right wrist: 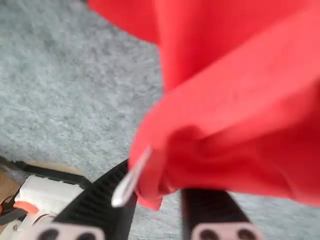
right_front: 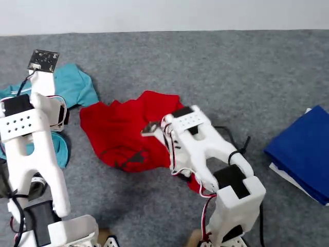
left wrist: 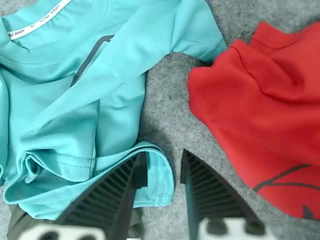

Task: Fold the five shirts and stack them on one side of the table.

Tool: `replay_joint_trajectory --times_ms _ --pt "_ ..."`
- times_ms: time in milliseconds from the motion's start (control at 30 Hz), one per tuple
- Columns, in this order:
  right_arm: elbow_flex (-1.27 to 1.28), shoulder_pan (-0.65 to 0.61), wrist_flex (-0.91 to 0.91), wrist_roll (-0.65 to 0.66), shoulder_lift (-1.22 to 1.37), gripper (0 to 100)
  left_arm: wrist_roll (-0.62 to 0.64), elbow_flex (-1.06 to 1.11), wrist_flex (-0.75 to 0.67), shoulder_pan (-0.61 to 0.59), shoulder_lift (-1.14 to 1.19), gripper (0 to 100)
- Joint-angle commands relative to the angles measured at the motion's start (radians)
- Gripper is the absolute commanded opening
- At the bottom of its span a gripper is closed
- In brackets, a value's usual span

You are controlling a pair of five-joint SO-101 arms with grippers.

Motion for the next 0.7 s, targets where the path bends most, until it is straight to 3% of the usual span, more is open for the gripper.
replay_joint_trajectory --times_ms 0,267,367,500,667 --pt "-0.150 0.061 0.081 0.066 -0.005 0.8 0.008 -0.005 -0.014 0.000 -0.031 12" --pt "-0.476 0.176 0.266 0.091 -0.025 1.0 0.008 -0.016 -0.012 0.005 -0.044 12" --pt "-0.486 0.196 0.265 0.094 -0.096 1.0 0.031 -0.050 -0.021 0.005 -0.069 12" --pt "-0.462 0.200 0.265 0.086 -0.199 1.0 0.181 -0.104 -0.101 0.006 -0.061 13" --pt "-0.368 0.209 0.265 0.058 -0.377 1.0 0.186 -0.173 -0.095 0.104 0.043 17"
